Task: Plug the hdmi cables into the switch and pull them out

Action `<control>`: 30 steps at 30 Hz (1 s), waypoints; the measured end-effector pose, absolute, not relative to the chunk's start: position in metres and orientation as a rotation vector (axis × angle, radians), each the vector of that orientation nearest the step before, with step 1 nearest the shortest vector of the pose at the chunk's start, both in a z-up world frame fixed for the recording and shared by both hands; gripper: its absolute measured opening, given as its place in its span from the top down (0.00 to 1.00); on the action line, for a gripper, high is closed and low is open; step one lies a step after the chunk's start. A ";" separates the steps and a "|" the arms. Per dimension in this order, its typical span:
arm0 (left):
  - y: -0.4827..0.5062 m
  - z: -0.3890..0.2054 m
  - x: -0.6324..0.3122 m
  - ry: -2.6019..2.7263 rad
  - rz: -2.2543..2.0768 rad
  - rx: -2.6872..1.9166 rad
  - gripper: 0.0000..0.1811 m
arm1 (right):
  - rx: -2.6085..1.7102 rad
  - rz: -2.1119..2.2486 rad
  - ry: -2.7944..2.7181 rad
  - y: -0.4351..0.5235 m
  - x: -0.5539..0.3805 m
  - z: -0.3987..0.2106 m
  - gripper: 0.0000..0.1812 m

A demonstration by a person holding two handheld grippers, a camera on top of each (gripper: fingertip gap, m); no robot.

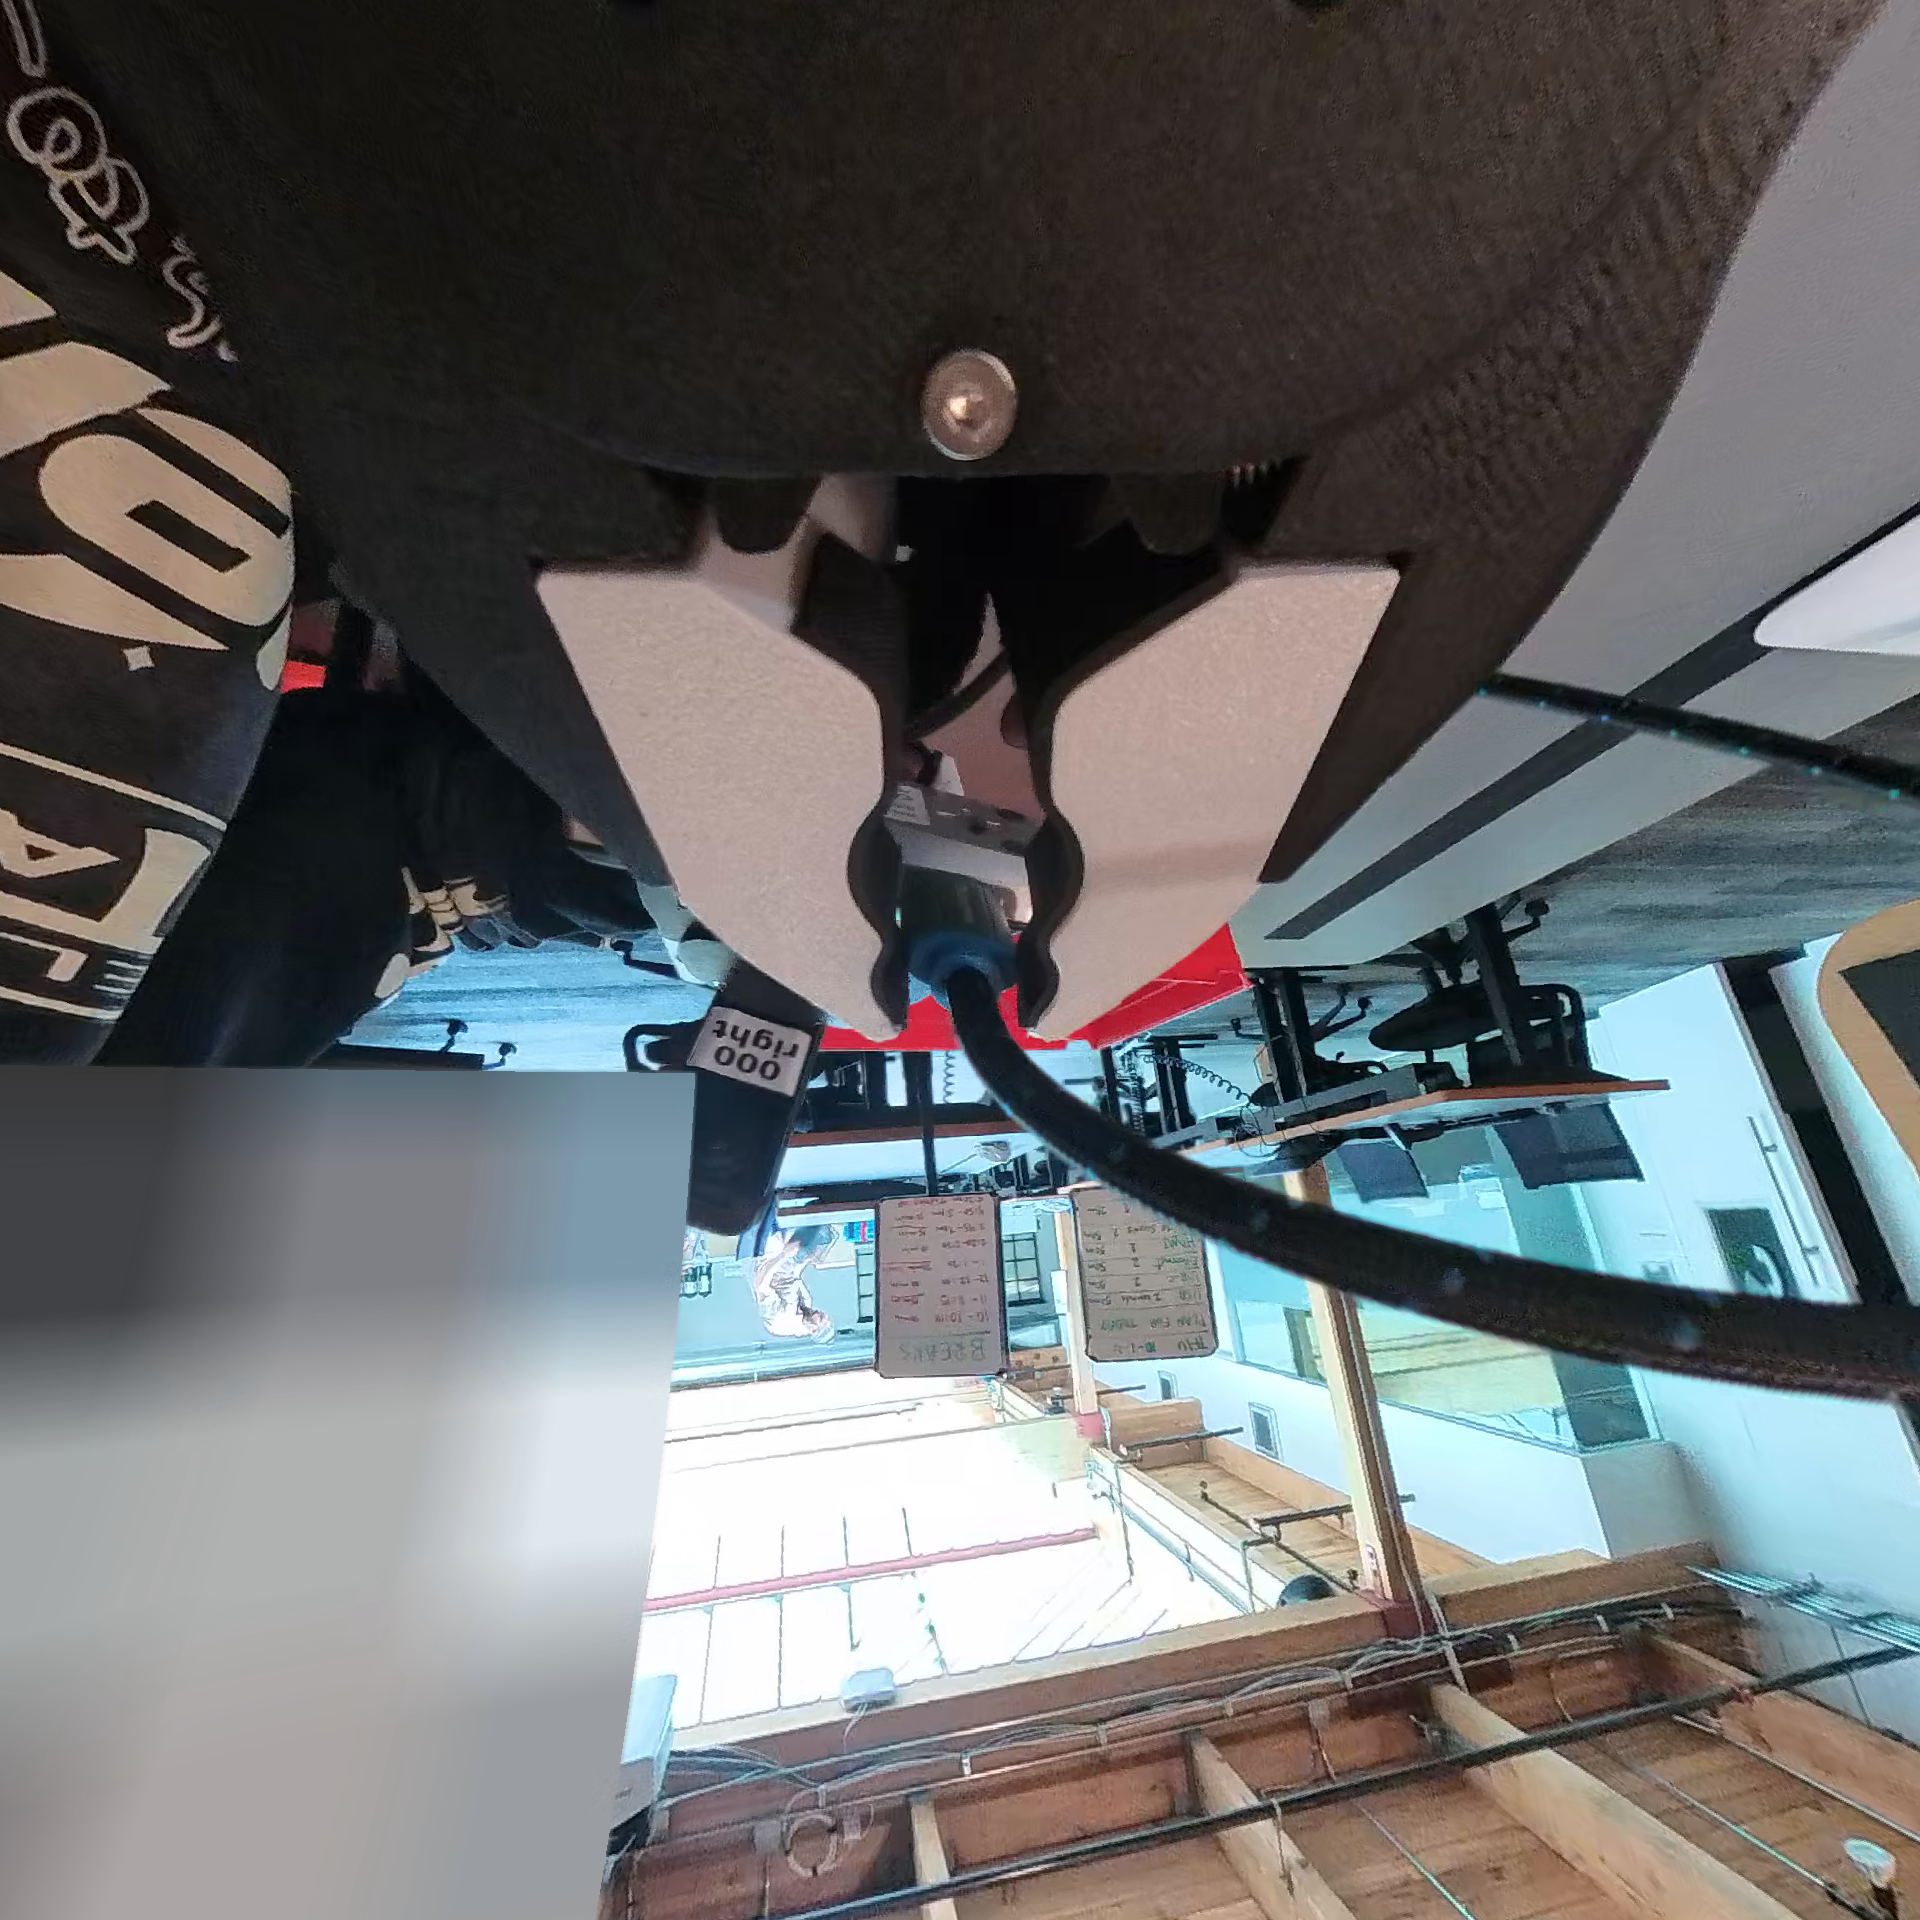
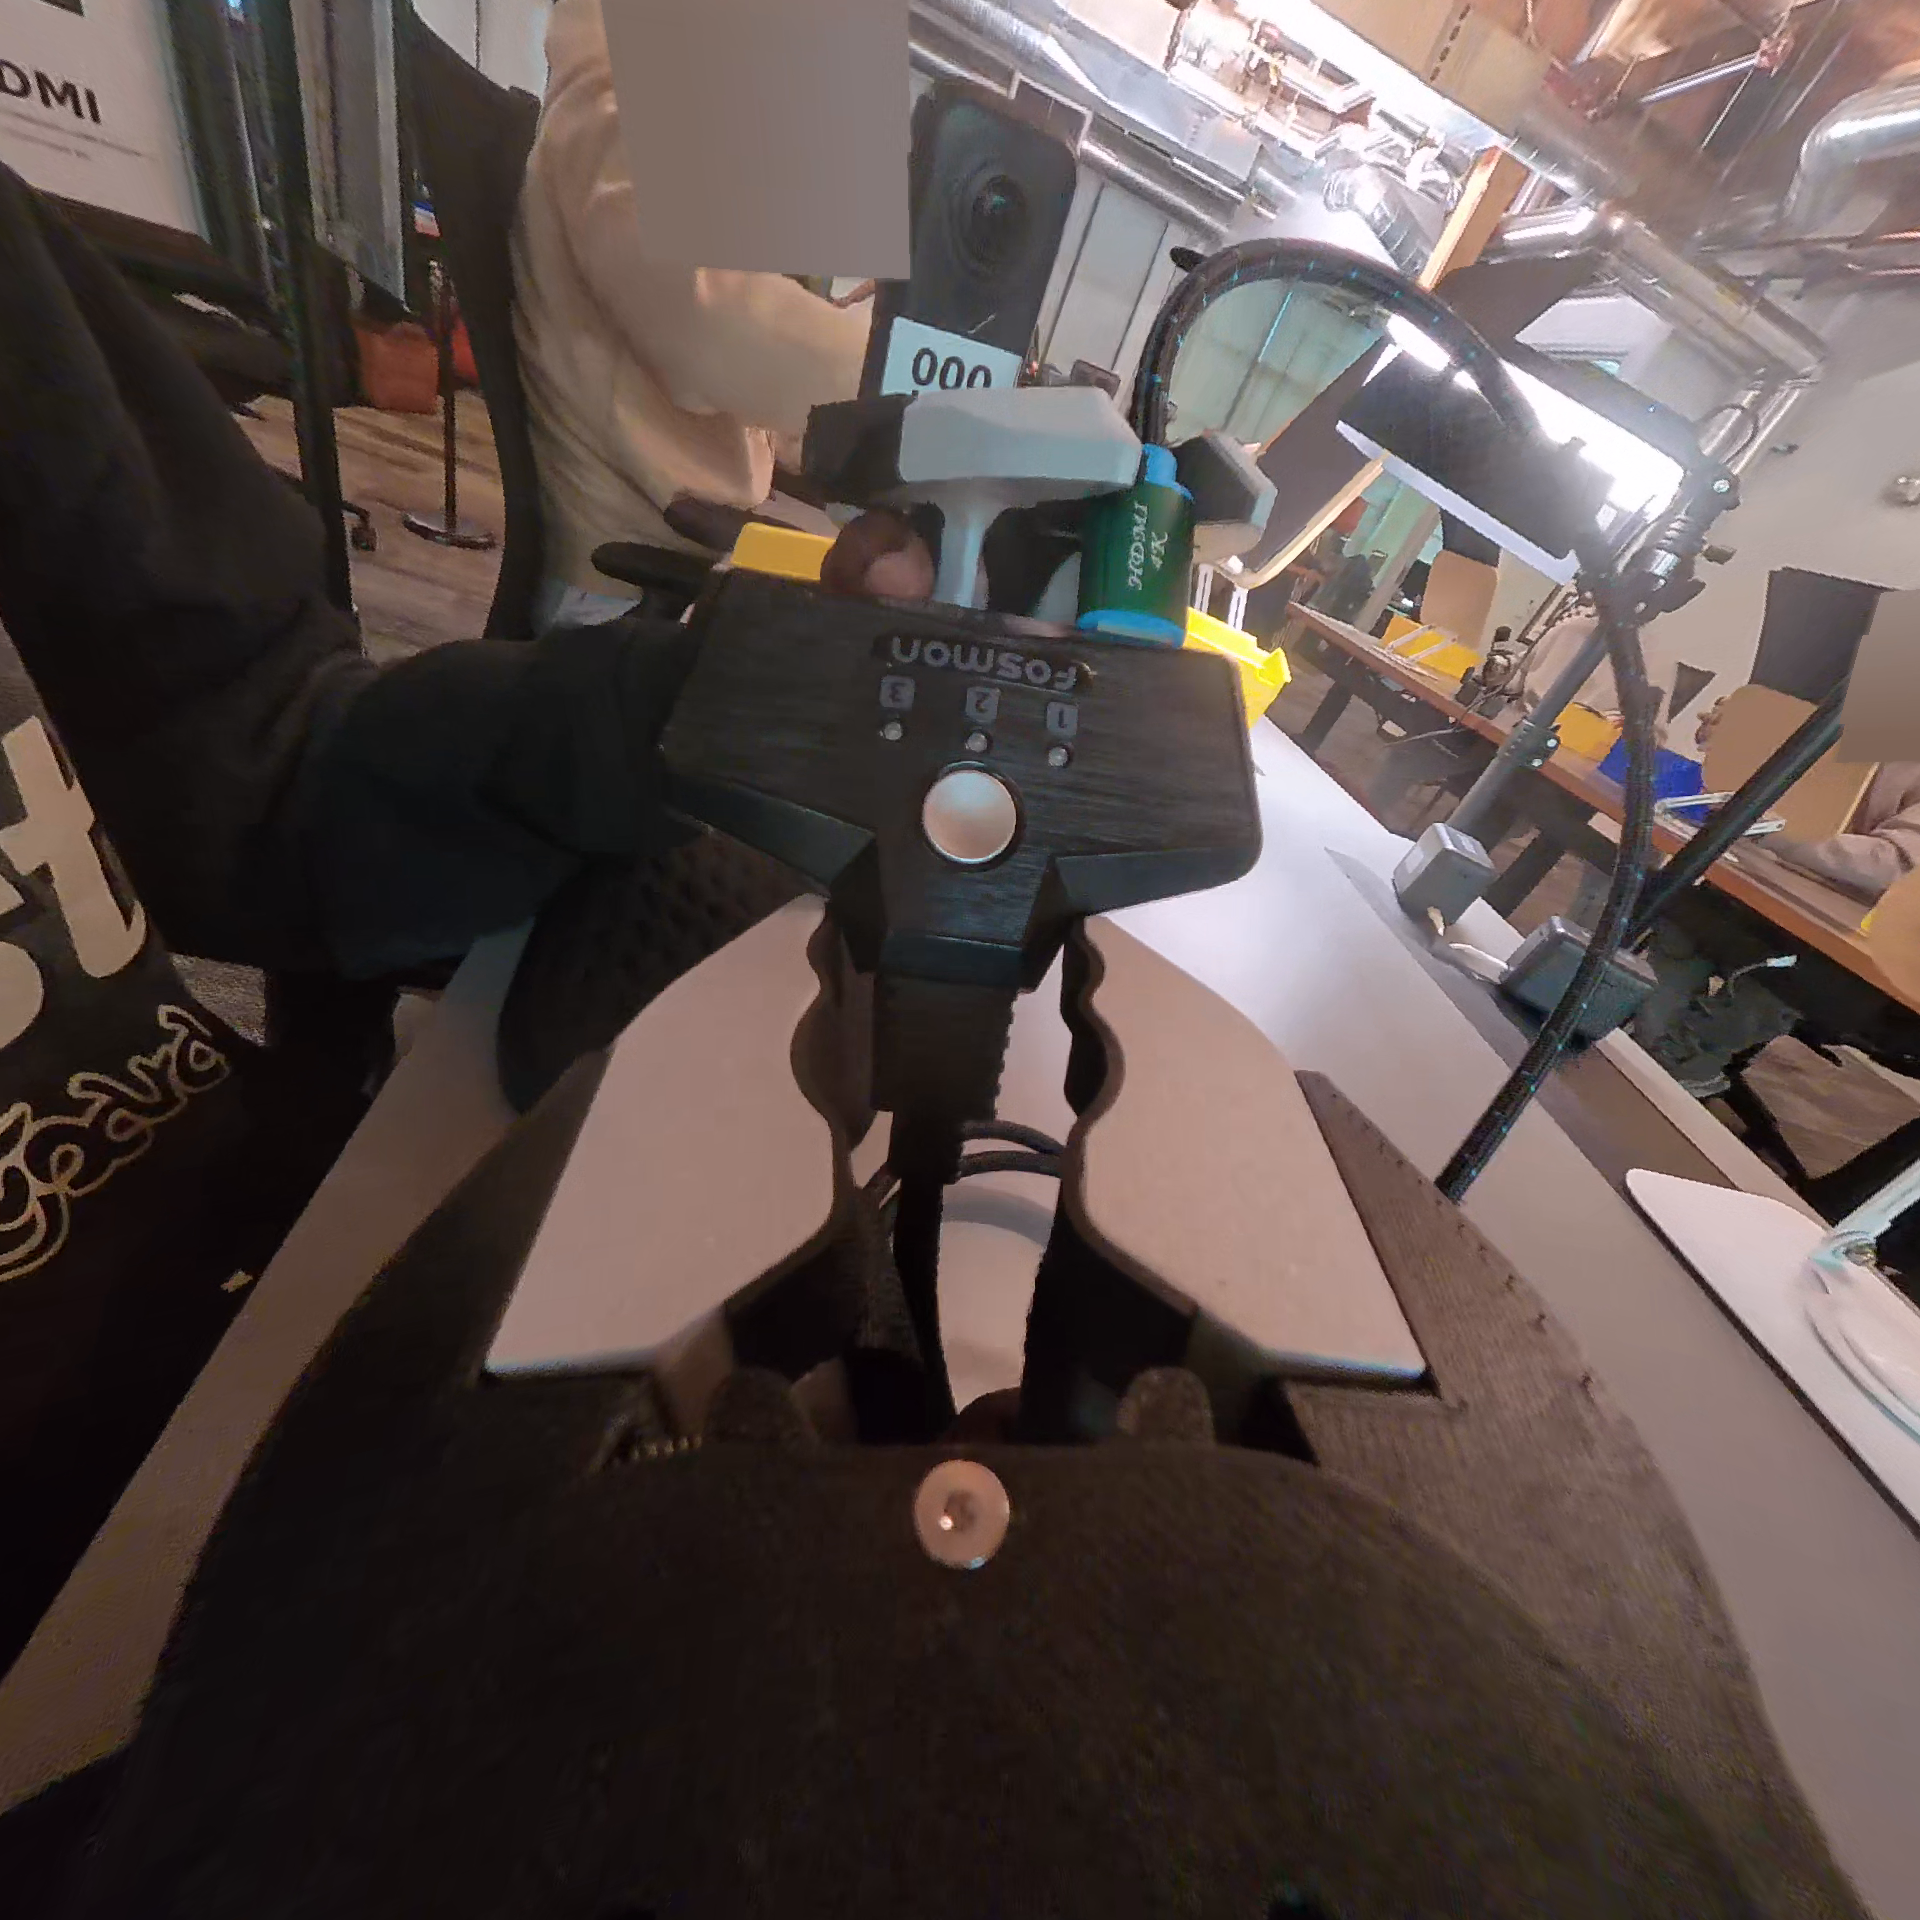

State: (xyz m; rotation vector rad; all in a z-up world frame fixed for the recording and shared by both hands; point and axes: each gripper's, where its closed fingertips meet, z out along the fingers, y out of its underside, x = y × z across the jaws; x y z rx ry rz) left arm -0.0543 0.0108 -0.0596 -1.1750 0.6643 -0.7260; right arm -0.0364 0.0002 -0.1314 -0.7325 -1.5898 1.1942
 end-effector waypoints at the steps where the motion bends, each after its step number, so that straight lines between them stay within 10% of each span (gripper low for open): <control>1: 0.013 -0.060 -0.056 0.653 -0.718 -1.177 0.89 | -0.743 1.186 -1.589 0.003 -0.037 -0.132 0.77; 15: -0.030 -0.074 -0.223 0.334 0.164 -1.733 0.82 | -1.424 0.435 -1.712 0.120 -0.018 -0.224 0.77; 20: -0.126 -0.126 -0.391 -0.435 0.771 -2.065 0.82 | -1.428 0.604 -1.705 0.104 -0.028 -0.221 0.72; 30: -0.159 -0.206 -0.441 -0.814 0.932 -2.408 0.80 | -1.372 0.794 -1.532 0.107 -0.026 -0.190 0.72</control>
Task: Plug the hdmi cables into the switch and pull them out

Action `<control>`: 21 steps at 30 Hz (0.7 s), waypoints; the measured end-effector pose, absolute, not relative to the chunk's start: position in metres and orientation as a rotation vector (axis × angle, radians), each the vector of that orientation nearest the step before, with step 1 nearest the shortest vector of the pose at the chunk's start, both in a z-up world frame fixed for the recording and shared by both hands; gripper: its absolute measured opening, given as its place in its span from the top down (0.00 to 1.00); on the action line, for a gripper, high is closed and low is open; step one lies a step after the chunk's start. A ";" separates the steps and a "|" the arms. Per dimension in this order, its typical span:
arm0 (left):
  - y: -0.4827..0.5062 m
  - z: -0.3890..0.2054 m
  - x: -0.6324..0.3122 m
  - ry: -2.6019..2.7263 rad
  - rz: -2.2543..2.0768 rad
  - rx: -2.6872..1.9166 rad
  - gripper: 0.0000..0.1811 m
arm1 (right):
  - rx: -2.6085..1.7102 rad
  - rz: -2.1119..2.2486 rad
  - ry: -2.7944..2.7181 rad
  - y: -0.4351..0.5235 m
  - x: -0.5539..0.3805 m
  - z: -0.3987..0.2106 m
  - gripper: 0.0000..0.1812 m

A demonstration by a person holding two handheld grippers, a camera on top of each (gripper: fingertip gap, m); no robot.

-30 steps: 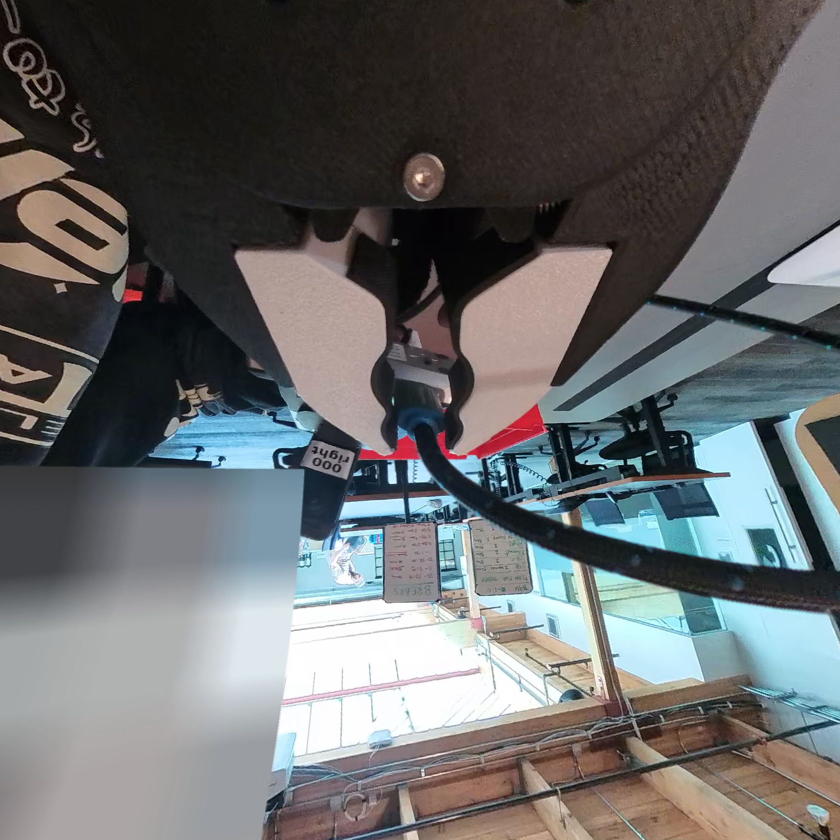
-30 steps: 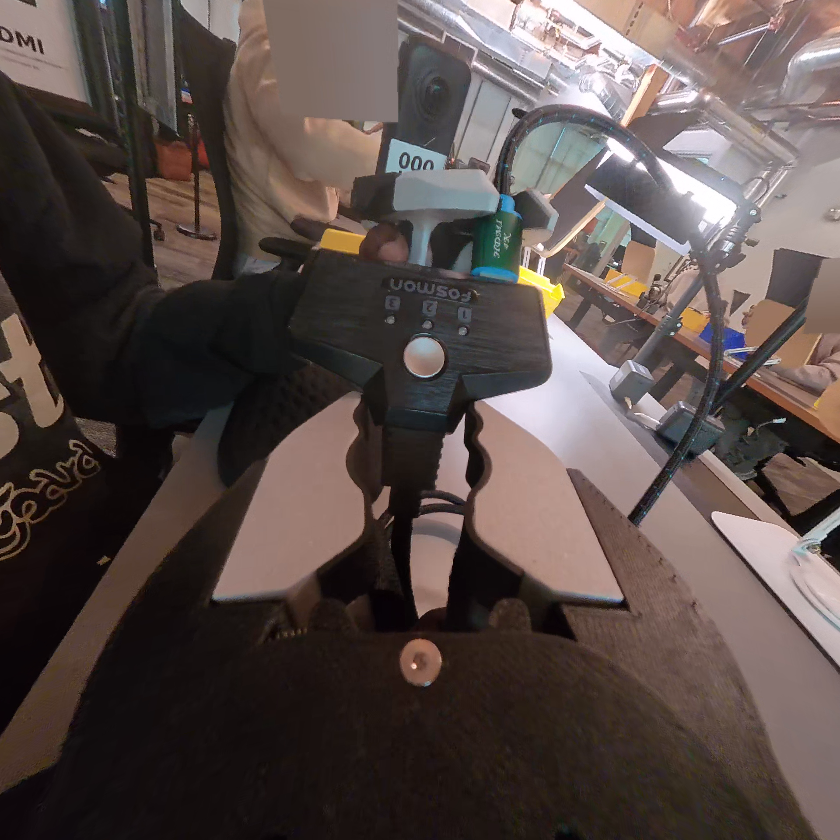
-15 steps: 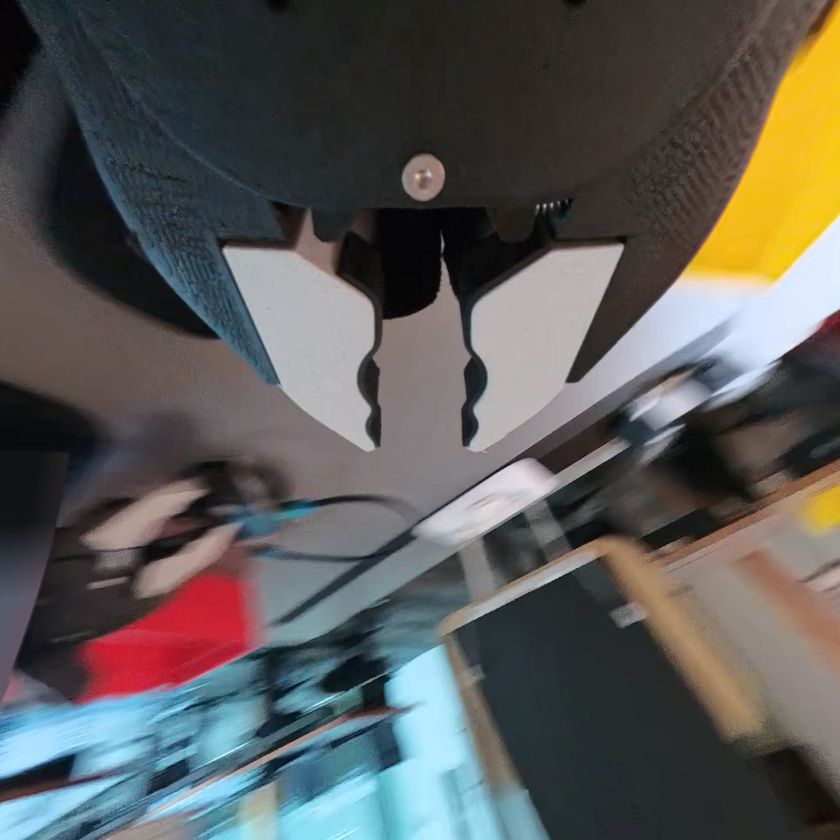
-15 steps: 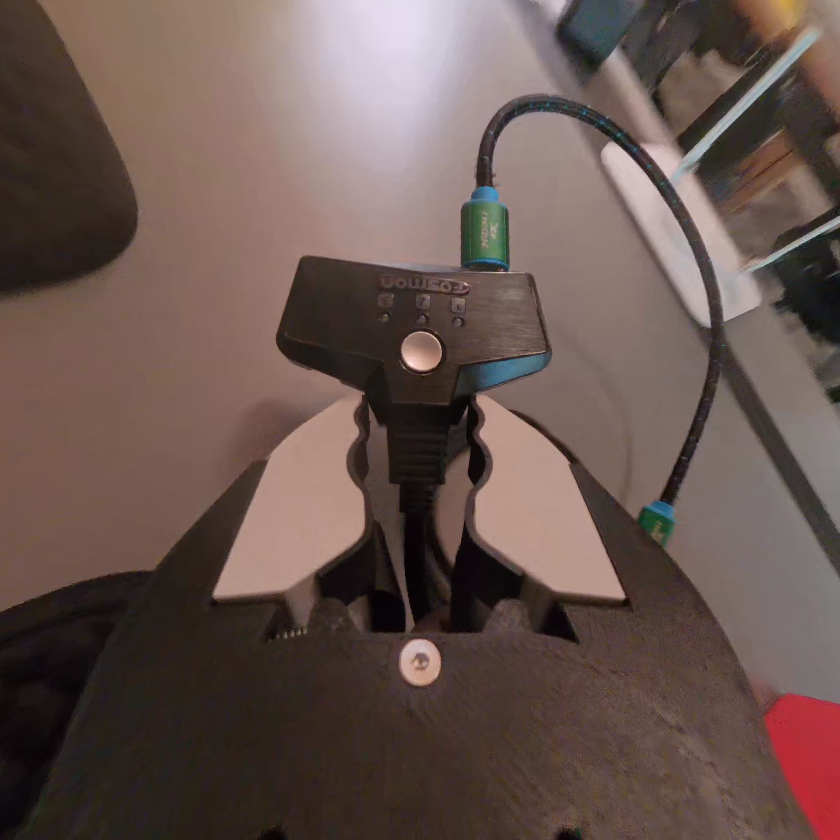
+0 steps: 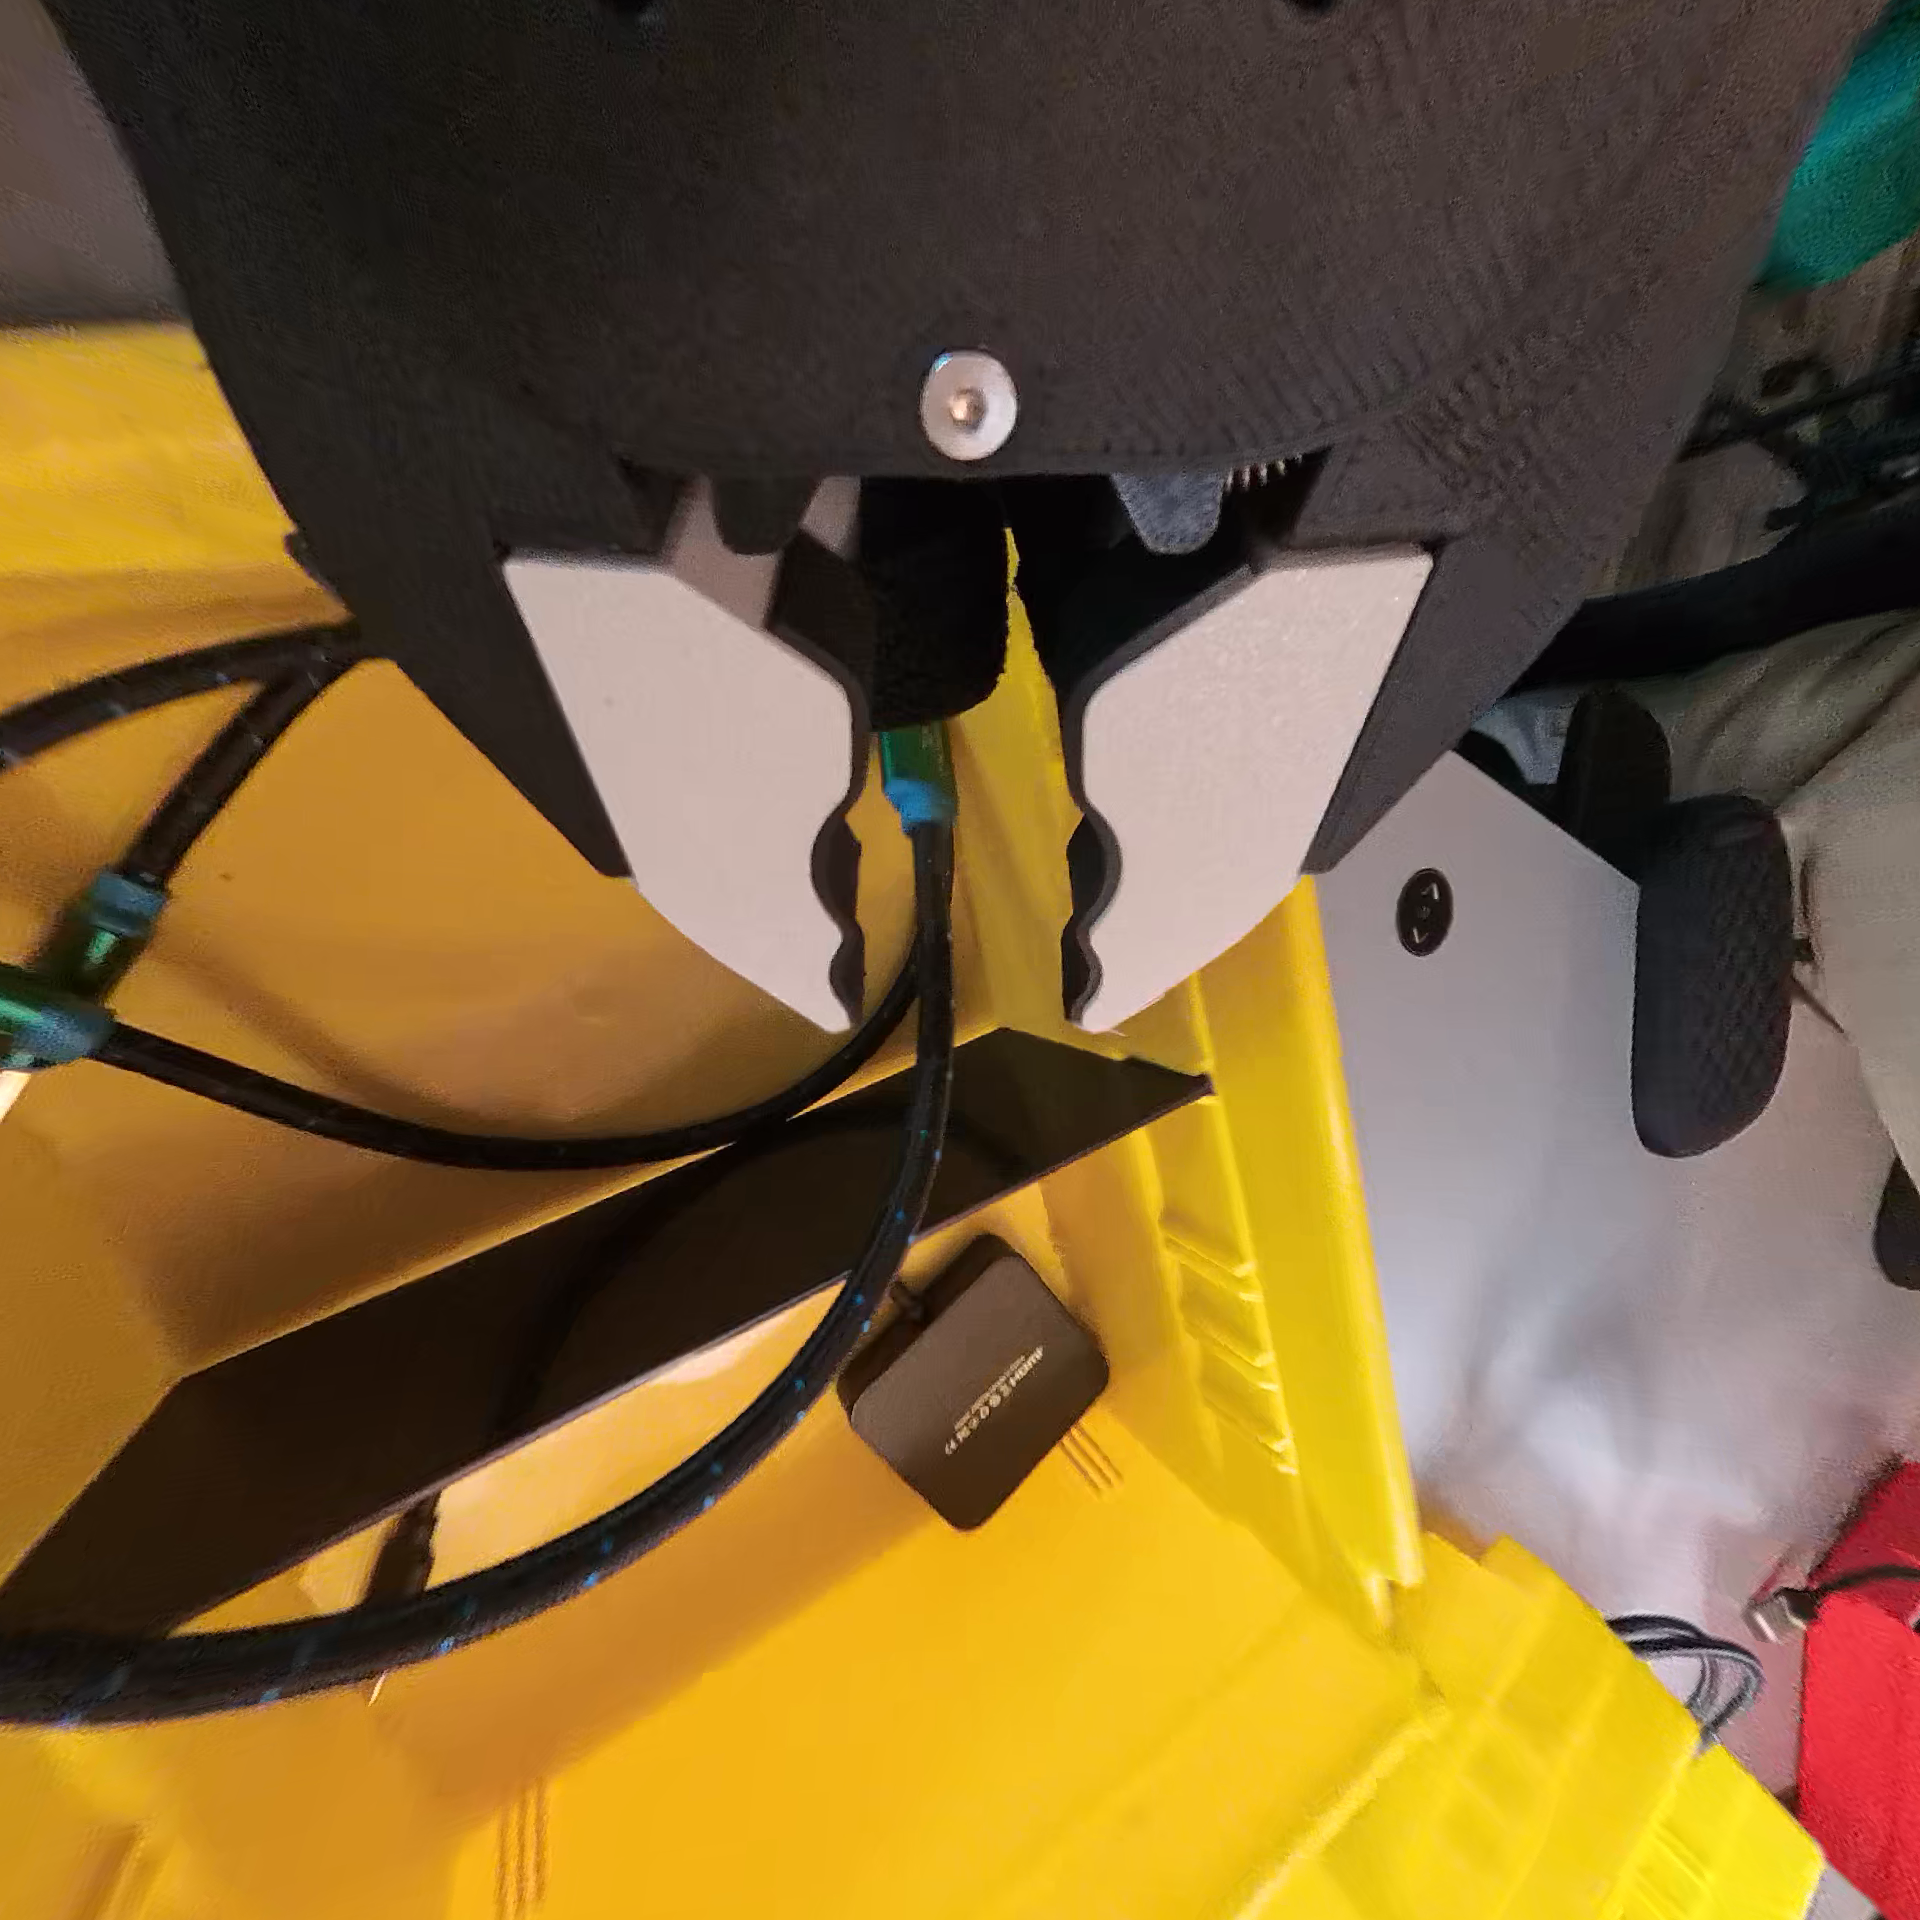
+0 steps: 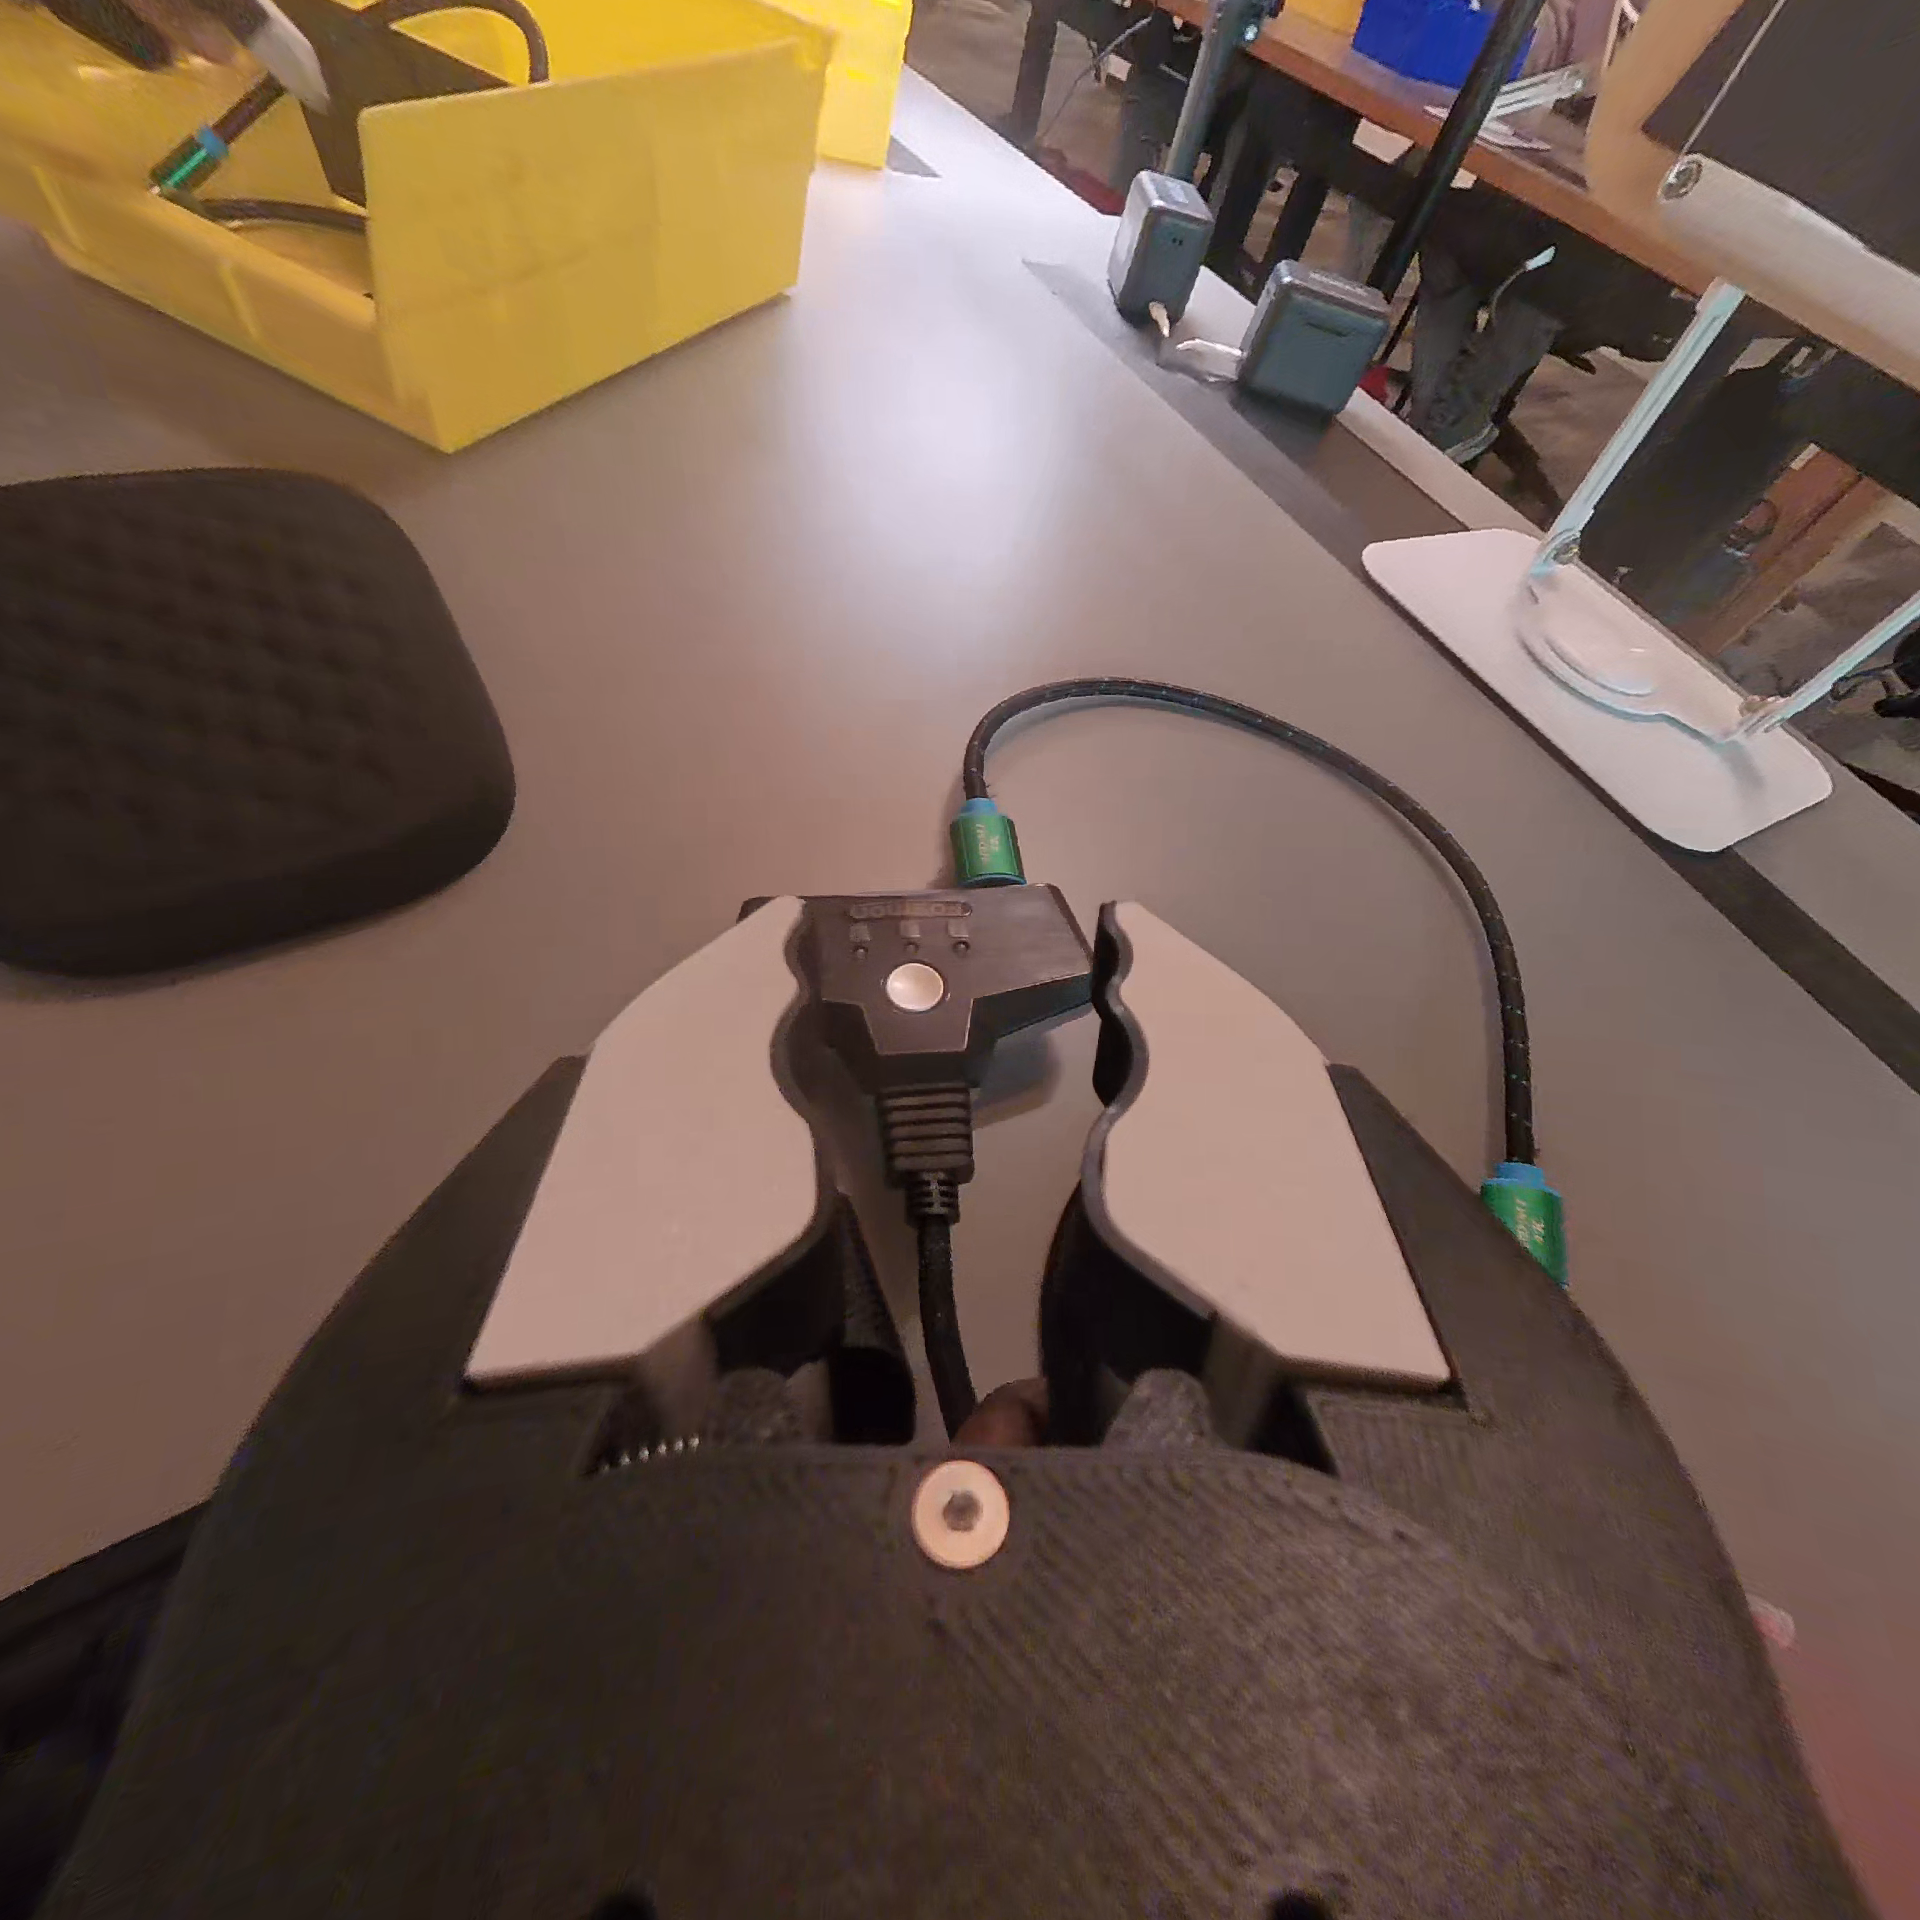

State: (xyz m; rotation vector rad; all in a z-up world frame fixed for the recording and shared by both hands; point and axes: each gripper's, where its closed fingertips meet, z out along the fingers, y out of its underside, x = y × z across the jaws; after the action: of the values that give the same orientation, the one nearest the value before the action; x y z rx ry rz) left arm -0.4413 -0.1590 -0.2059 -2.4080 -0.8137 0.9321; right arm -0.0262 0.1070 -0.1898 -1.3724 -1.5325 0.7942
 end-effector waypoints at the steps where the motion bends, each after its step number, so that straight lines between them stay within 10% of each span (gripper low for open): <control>1: -0.158 -0.212 -0.446 -0.819 0.975 -2.430 0.80 | -1.364 0.787 -1.539 0.106 -0.027 -0.190 0.72; 10: -0.163 -0.238 -0.456 -0.743 1.038 -2.557 1.00 | -1.289 0.643 -1.570 0.108 -0.025 -0.192 0.73; 21: -0.144 -0.076 -0.422 -0.550 0.997 -1.666 1.00 | -1.235 0.670 -1.539 0.103 -0.028 -0.183 0.75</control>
State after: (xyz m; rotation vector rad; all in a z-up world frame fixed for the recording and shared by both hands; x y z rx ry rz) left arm -0.4222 -0.1442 -0.0762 -1.6656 -0.5497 0.9973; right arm -0.0281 0.1027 -0.1826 -1.2354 -1.5393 0.6702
